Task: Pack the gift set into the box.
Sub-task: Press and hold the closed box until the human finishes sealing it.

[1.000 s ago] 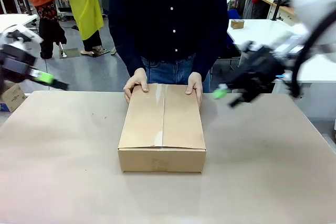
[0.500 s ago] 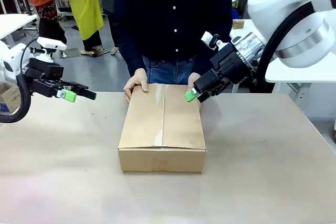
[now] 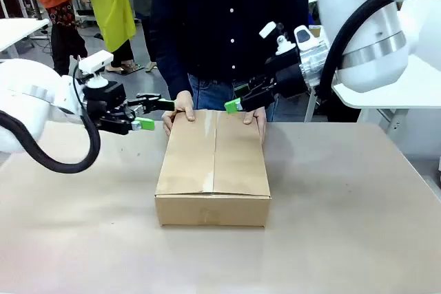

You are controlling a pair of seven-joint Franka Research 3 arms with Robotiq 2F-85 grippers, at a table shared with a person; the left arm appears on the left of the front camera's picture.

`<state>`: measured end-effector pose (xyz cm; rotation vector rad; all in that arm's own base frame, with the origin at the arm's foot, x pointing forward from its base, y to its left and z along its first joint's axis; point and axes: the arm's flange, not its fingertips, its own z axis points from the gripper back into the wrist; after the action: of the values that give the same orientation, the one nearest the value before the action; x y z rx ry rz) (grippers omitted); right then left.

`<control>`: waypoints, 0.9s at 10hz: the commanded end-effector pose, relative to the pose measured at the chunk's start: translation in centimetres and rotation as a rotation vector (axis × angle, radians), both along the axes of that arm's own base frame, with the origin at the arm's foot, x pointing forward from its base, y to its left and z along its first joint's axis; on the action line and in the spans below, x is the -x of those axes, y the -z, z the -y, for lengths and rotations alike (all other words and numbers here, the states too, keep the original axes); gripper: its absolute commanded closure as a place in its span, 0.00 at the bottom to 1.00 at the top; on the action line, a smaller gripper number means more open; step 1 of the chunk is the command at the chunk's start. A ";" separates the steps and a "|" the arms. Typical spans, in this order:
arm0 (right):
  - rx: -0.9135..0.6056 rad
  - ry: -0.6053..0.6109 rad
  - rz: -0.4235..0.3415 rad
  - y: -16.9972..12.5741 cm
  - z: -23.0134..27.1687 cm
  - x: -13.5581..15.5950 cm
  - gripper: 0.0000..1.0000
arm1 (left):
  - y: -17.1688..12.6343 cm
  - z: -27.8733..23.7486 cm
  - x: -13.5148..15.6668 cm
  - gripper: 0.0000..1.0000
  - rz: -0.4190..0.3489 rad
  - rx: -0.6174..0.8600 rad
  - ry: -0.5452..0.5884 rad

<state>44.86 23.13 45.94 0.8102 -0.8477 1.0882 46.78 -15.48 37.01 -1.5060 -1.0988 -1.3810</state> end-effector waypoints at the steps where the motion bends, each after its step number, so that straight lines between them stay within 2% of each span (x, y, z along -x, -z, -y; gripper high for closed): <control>1: -0.377 -0.420 0.084 8.1 3.6 0.8 0.00 | 1.7 0.5 -0.4 0.00 0.091 0.057 -0.007; 2: -0.320 -0.650 -0.156 10.1 4.3 2.6 0.00 | 2.3 1.5 -0.9 0.00 0.084 0.001 -0.057; 3: -0.118 -0.087 0.075 0.5 0.7 0.2 0.00 | 1.1 0.5 -0.1 0.00 0.052 0.038 -0.010; 4: -0.118 -0.087 0.075 0.5 0.7 0.2 0.00 | 1.1 0.5 -0.1 0.00 0.052 0.038 -0.010; 5: -0.214 -0.223 0.054 5.2 2.5 1.8 0.00 | 2.4 1.0 -0.5 0.00 0.073 0.028 -0.022; 7: -0.190 -0.331 0.182 8.1 0.6 0.6 0.00 | 3.1 1.0 -0.7 0.00 0.105 -0.134 -0.154; 8: -0.139 -0.284 0.194 9.8 1.0 0.2 0.00 | 3.3 1.3 -0.9 0.00 0.126 -0.176 -0.185; 9: -0.121 -0.256 0.171 11.1 1.2 0.1 0.00 | 3.5 1.9 -1.0 0.00 0.142 -0.216 -0.208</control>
<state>43.95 22.06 36.01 1.0111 -0.9591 1.3546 48.75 -15.97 33.14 -1.1883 -1.1238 -1.4343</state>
